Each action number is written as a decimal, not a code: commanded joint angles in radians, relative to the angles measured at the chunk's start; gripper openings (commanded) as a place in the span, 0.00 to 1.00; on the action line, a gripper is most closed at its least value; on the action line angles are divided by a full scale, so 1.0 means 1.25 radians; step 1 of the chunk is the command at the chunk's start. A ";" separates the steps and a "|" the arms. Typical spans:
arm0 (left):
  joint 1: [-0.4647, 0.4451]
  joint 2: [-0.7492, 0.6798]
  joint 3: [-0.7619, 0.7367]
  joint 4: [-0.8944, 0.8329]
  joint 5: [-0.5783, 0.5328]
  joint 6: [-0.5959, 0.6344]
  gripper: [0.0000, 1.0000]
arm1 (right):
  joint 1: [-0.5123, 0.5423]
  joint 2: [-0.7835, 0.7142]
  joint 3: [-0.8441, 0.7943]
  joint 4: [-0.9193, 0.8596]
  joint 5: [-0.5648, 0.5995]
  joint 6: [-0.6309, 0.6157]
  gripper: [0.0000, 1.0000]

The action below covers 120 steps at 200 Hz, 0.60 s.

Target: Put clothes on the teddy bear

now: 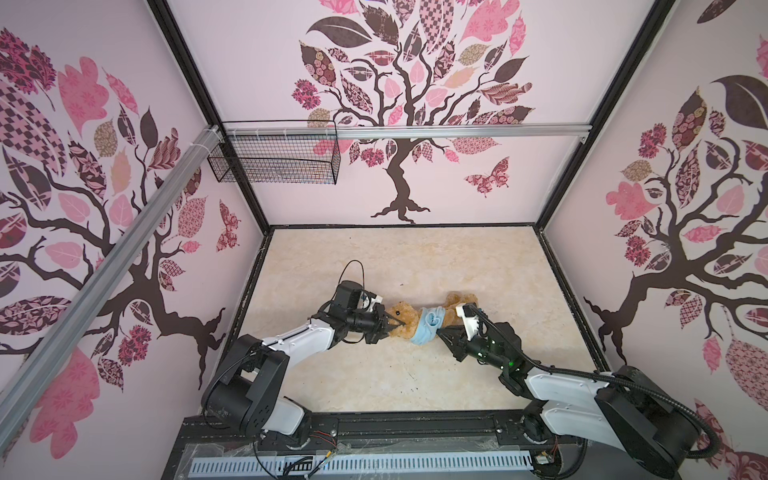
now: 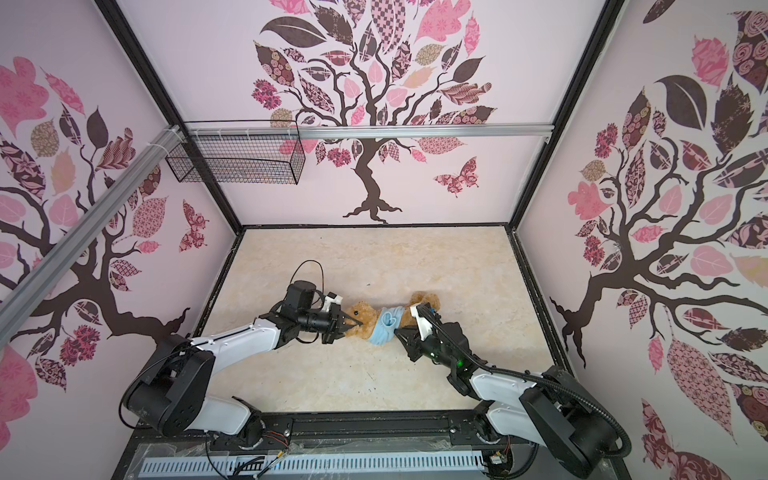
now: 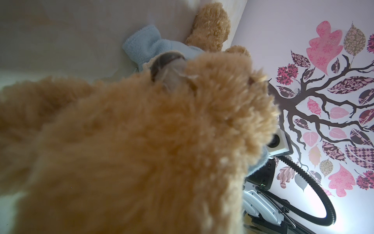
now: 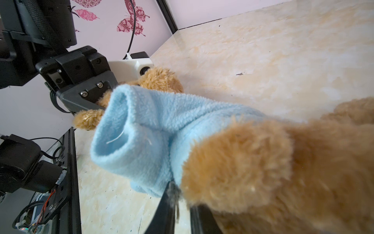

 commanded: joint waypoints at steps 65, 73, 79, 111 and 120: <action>-0.023 0.004 0.045 0.006 0.017 0.028 0.00 | 0.005 0.075 0.041 0.094 0.011 0.026 0.02; -0.016 0.003 0.047 -0.009 0.011 0.038 0.00 | 0.005 0.060 0.036 0.070 0.017 0.026 0.00; -0.009 0.001 0.046 -0.018 0.007 0.043 0.00 | 0.005 0.043 0.029 0.050 0.025 0.027 0.00; 0.045 -0.007 0.048 -0.068 0.011 0.086 0.00 | -0.005 -0.072 0.017 -0.110 0.031 0.024 0.00; 0.057 -0.007 0.054 -0.093 0.011 0.108 0.00 | -0.018 -0.102 0.014 -0.147 0.010 0.026 0.00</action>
